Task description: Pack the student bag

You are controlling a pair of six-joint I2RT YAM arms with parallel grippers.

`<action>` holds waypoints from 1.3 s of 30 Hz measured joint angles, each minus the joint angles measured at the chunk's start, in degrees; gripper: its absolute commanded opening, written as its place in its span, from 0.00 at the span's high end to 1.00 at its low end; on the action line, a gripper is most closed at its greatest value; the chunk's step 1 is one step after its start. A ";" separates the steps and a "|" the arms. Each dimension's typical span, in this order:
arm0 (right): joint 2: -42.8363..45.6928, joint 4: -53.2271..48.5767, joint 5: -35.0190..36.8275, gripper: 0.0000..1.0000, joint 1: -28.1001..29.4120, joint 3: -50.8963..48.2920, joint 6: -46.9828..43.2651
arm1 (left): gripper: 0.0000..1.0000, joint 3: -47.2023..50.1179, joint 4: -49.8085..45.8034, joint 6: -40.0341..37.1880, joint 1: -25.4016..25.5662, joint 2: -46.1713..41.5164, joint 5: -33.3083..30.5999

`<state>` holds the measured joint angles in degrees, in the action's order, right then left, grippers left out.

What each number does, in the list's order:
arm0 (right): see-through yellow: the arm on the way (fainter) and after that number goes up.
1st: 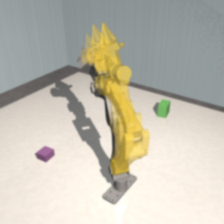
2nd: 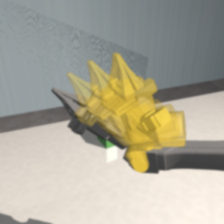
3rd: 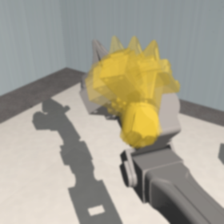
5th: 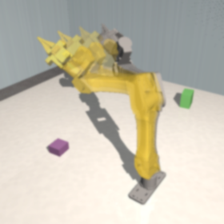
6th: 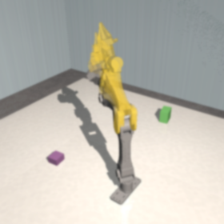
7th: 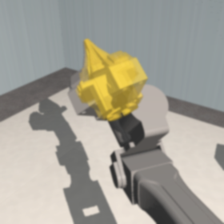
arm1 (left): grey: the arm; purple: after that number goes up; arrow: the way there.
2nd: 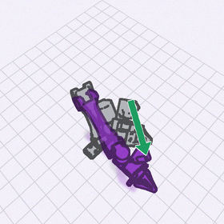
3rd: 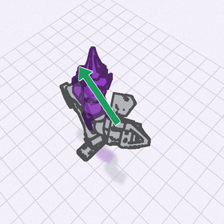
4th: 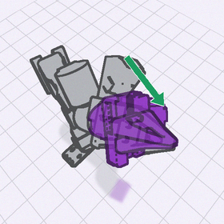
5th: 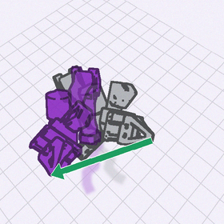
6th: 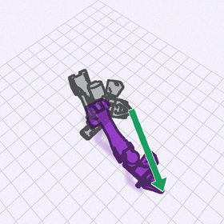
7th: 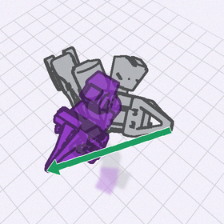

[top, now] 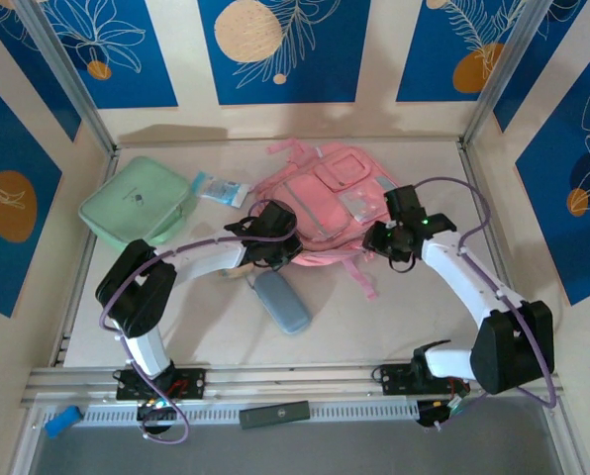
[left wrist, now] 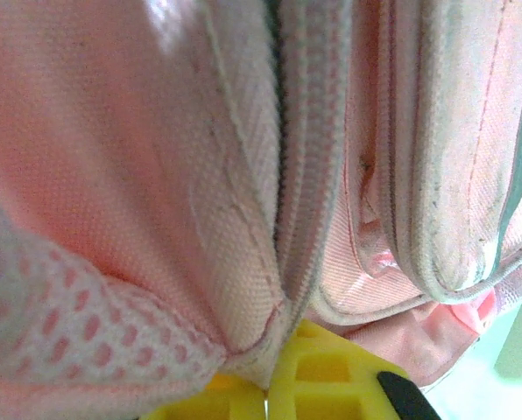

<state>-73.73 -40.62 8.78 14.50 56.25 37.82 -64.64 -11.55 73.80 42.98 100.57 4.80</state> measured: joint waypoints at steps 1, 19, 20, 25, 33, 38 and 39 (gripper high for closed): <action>-0.28 -0.04 -1.36 0.50 -1.14 0.66 0.13 | 1.00 0.00 -0.02 -0.57 -0.04 0.00 0.11; -11.54 -2.29 -7.56 0.39 -2.84 7.13 11.85 | 0.54 4.92 -1.42 -9.68 -2.16 -10.88 1.03; -11.80 -2.21 -7.45 0.39 -2.80 7.43 12.94 | 0.55 4.79 -1.51 -9.86 -1.79 -11.74 0.52; -16.02 -1.95 -5.46 0.41 -2.21 10.51 17.70 | 0.58 0.87 -1.84 -10.10 -0.28 -9.35 -0.20; -24.48 -0.94 -2.03 0.43 -2.21 17.88 19.98 | 0.66 -6.32 -2.36 -12.94 1.42 -1.05 -0.33; -29.35 -0.52 0.72 0.40 -2.27 20.85 20.79 | 0.68 -7.10 -2.56 -13.77 1.49 3.08 -0.31; -29.99 -0.55 1.05 0.40 -2.27 20.85 20.83 | 0.68 -7.10 -2.67 -13.94 1.51 3.58 -0.31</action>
<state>-103.72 -41.17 9.82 12.23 77.10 58.65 -71.75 -14.22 59.86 44.49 104.16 4.49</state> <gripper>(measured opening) 0.591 0.321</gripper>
